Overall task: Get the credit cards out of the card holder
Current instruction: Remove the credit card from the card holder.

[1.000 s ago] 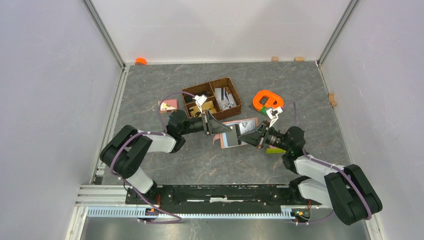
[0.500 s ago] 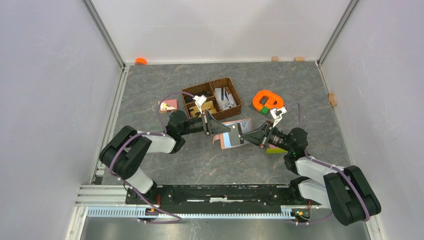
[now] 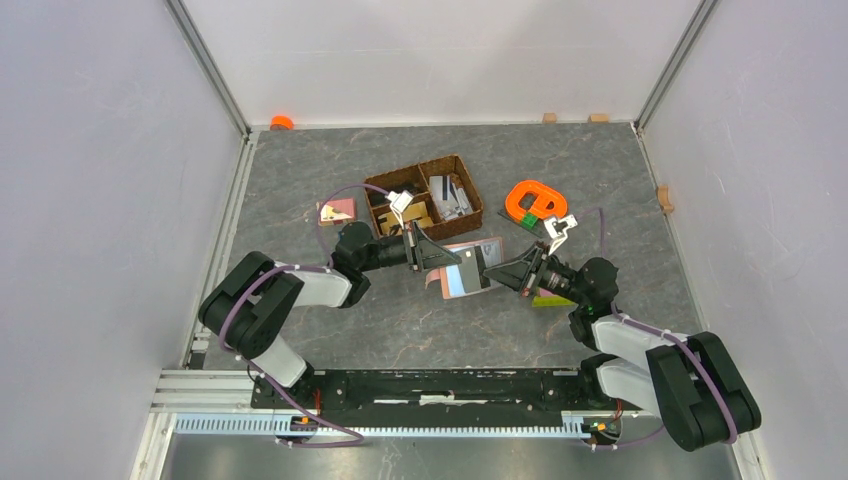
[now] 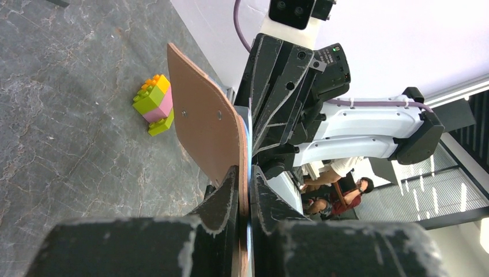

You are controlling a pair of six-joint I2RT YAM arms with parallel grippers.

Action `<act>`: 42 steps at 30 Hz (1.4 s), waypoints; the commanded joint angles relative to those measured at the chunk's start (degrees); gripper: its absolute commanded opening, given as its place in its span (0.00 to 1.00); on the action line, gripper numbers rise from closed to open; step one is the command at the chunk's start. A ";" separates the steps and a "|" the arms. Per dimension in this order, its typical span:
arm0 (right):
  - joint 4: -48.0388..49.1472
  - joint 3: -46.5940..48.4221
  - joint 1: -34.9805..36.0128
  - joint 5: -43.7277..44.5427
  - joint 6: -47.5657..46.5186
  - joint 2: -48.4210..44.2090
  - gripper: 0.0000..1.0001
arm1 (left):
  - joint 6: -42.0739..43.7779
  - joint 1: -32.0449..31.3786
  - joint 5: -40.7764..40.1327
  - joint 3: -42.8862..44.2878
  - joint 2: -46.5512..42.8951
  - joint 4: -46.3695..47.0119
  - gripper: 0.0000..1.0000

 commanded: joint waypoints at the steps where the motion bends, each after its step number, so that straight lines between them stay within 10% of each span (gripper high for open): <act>1: 6.50 -0.53 -0.64 -1.16 1.31 0.47 0.15 | -2.24 0.47 1.03 -0.14 -0.04 6.33 0.02; 12: 17.39 -1.55 -0.25 -2.68 7.65 3.99 0.34 | -9.79 -0.20 3.92 0.75 4.50 18.30 0.02; 25: 16.95 -0.98 1.01 -2.51 7.32 5.18 0.25 | -5.79 -0.78 3.21 1.09 2.47 12.24 0.02; 29: 16.62 -0.85 1.09 -2.44 7.18 5.34 0.00 | -4.09 -1.01 2.71 0.84 1.00 9.81 0.02; 42: 9.00 -4.01 -5.59 1.45 4.21 0.62 0.00 | 1.14 0.11 -0.54 -1.71 -5.91 3.20 0.04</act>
